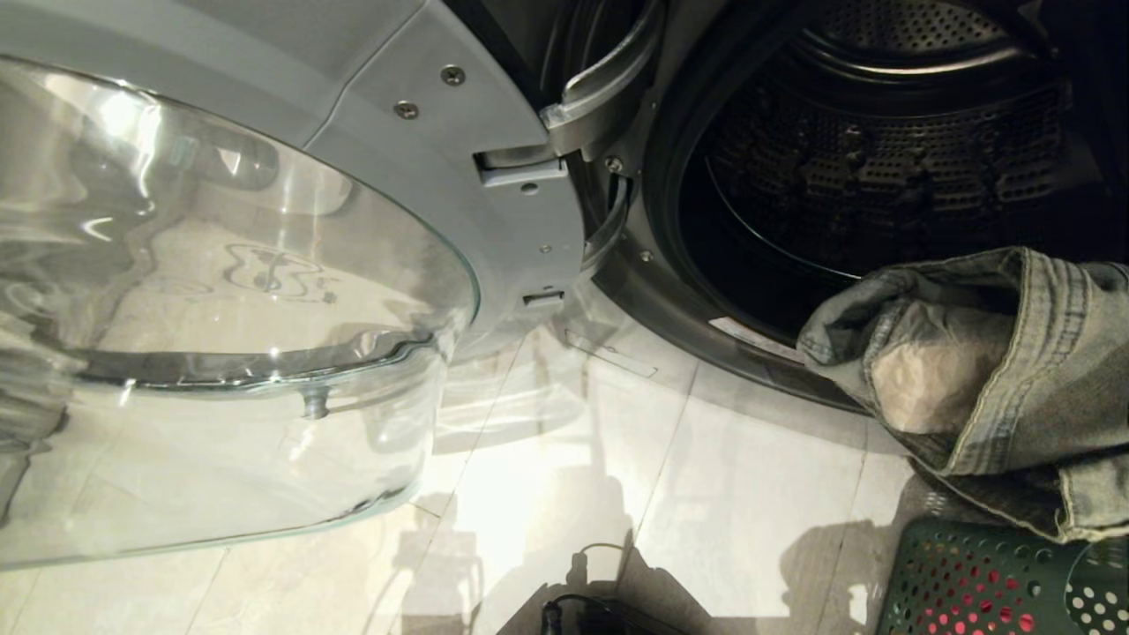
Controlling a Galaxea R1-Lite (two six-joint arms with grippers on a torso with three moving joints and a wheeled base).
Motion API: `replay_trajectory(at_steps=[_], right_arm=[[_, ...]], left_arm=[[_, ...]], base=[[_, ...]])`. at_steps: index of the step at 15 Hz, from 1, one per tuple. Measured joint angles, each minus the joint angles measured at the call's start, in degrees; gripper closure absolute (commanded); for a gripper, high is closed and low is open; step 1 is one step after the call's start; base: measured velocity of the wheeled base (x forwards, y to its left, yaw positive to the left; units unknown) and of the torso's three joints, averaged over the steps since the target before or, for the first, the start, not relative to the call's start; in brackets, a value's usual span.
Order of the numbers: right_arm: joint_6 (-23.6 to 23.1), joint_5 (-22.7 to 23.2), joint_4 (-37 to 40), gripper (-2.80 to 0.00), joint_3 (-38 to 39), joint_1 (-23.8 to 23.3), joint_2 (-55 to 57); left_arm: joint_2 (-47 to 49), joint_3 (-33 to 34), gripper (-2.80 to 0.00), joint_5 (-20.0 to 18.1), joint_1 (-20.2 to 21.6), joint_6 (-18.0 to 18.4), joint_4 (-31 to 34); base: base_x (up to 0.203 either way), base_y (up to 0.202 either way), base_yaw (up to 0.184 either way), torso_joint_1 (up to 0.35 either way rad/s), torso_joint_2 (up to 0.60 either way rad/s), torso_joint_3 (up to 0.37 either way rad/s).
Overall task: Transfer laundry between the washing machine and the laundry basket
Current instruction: Pick a cloth and place it into the basket
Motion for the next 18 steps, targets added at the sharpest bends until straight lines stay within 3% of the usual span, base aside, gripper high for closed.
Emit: replay_trajectory(at_steps=[2,8,12,15,18], right_arm=[[0.5,1.0,1.3,0.00,-3.3,1.1,-2.9],[0.3,1.9,2.8,0.00,-0.7,2.1,-5.9],[-0.1,5.2,3.1,0.00,-1.3,1.8,-6.5],[-0.1,10.2,5.1,0.00,-3.6,1.7,-7.7],[0.0,20.0,13.0,0.00,-8.4,1.7,-9.2]], left_arm=[[0.0,0.0,0.00,0.0,0.0,0.0,0.0],[0.0,0.0,0.00,0.0,0.0,0.0,0.0],[0.0,0.0,0.00,0.0,0.0,0.0,0.0],[0.0,0.0,0.00,0.0,0.0,0.0,0.0],[0.0,0.0,0.00,0.0,0.0,0.0,0.0]], base=[[0.000,0.000,0.000,0.000,0.00,0.000],[0.000,0.000,0.000,0.000,0.00,0.000],[0.000,0.000,0.000,0.000,0.00,0.000],[0.000,0.000,0.000,0.000,0.00,0.000],[0.000,0.000,0.000,0.000,0.00,0.000]])
